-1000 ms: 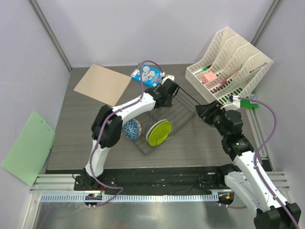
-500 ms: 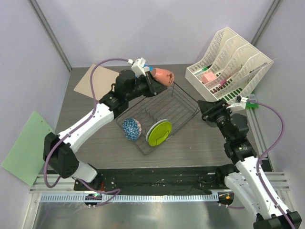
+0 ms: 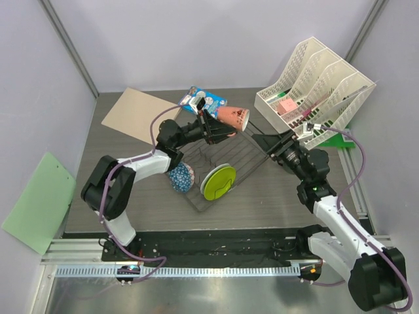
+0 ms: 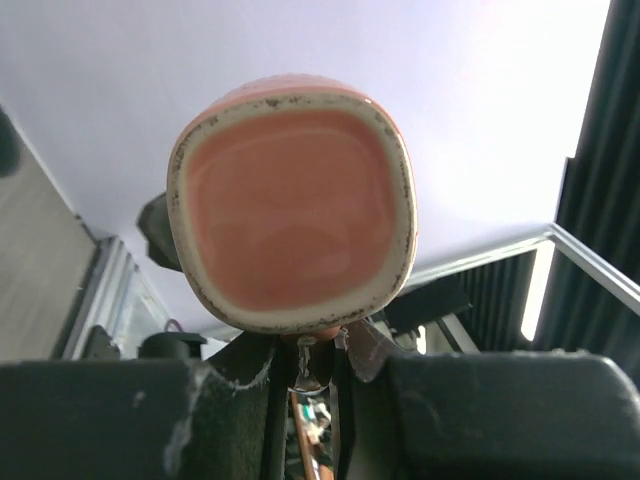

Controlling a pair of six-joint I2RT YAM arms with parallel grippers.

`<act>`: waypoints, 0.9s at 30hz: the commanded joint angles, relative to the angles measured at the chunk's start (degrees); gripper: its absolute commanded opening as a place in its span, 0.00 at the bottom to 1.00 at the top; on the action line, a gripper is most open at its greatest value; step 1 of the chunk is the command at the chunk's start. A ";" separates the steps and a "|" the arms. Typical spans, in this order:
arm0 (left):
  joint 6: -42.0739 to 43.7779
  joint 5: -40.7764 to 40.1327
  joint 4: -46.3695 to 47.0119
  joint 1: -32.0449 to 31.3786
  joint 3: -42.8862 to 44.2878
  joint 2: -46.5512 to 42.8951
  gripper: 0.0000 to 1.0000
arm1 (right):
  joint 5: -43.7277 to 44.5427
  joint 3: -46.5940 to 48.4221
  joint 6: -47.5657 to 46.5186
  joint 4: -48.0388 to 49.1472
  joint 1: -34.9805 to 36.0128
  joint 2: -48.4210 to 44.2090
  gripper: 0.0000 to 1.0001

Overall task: Unload the mixed dishes from the dish rack
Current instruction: Pick up the cup from the dish rack, then place the cup at the center of the board.

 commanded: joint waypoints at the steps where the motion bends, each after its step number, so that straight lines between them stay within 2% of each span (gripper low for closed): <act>1: -9.49 3.03 26.88 0.17 -0.15 0.27 0.00 | -4.24 0.74 3.16 11.37 1.22 2.26 0.62; 14: -8.96 4.35 26.88 -0.79 -0.85 1.41 0.00 | -1.34 5.57 1.22 15.67 1.40 8.33 0.62; 18: -8.61 5.13 26.53 -1.15 -0.85 1.94 0.00 | -3.79 9.61 0.87 17.34 1.49 16.56 0.62; 21: -8.35 5.75 25.92 -1.15 -0.86 2.20 0.00 | -6.08 12.60 2.71 20.31 1.58 21.33 0.54; 25: -6.07 8.12 22.41 -1.15 -0.50 1.50 0.00 | -7.41 13.05 3.51 22.18 1.75 24.94 0.35; 27: -2.65 9.00 18.20 -1.15 -0.59 0.71 0.00 | -7.76 13.40 2.02 21.57 1.75 25.55 0.32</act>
